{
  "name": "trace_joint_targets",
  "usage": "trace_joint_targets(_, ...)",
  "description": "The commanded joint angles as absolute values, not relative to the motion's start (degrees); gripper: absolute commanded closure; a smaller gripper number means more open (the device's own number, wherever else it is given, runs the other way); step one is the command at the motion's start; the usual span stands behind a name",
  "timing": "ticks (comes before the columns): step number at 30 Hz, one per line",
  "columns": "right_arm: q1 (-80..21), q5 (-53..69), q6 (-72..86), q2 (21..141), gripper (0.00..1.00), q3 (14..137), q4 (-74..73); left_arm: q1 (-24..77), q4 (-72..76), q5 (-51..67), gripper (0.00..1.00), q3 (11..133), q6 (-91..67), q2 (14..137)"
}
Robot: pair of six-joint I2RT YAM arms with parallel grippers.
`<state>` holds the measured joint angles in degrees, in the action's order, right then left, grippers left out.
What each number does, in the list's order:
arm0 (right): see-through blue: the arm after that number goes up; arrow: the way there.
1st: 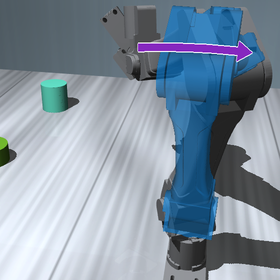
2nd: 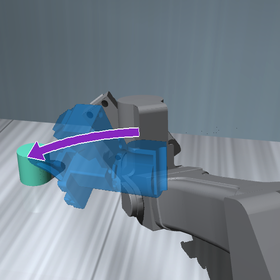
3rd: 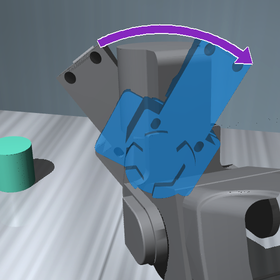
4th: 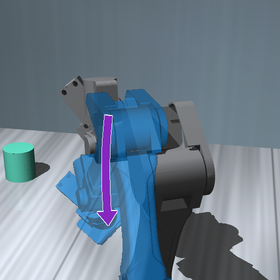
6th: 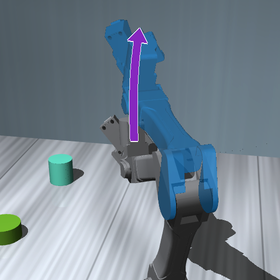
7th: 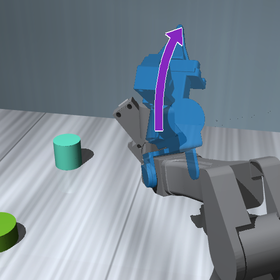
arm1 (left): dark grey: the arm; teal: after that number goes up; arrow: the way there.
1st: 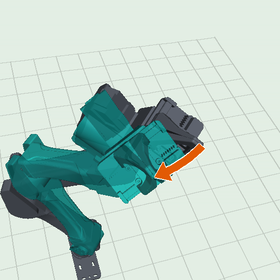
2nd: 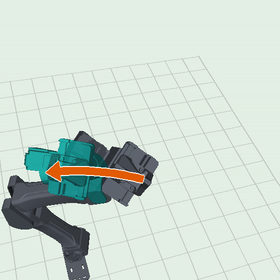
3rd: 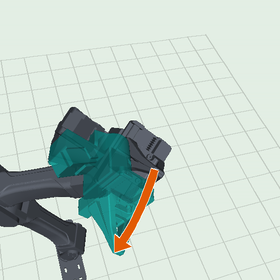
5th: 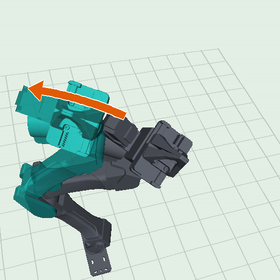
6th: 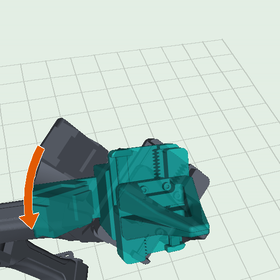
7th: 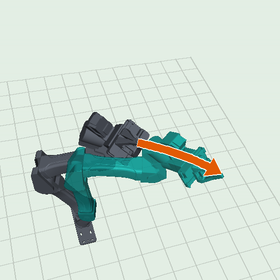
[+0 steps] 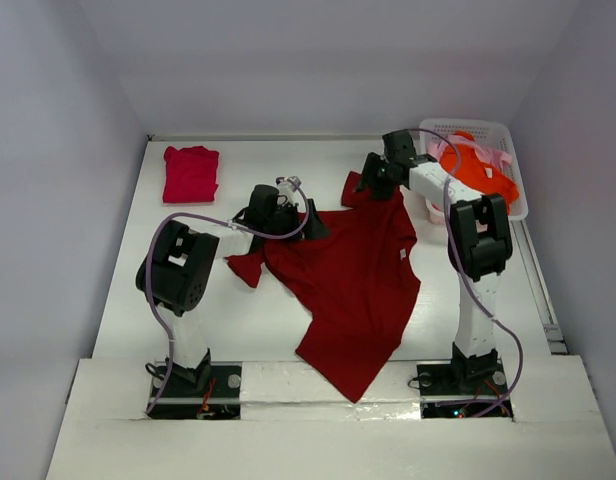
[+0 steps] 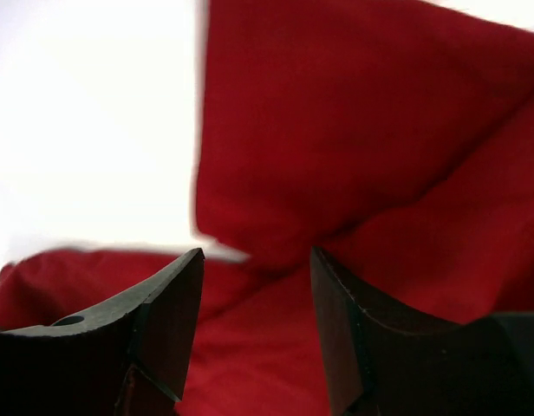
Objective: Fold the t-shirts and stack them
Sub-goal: Flatten the tshirt out
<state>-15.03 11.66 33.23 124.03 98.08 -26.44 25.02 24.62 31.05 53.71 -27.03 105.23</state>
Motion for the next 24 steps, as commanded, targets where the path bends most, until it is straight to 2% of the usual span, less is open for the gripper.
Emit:
trace_joint_targets(1, -19.16, 10.2, 29.88, 116.28, 0.42, 97.91, -24.52, 24.7, 25.75, 31.73, 0.01, 55.9, -26.89, 103.27)
trace_joint_targets(5, -23.72, 8.35, 27.6, 112.16, 0.42, 95.63, -26.28, 25.22, 24.61, 30.77, 0.01, 56.6, -26.81, 102.75)
trace_joint_targets(16, -25.93, 12.22, 29.62, 97.75, 0.42, 69.99, -17.32, 25.22, 21.71, 27.78, 0.01, 56.78, -26.46, 98.09)
trace_joint_targets(24, -26.98, 15.47, 32.17, 96.33, 0.42, 62.49, -10.99, 25.22, 17.77, 24.44, 0.01, 55.2, -26.28, 88.0)
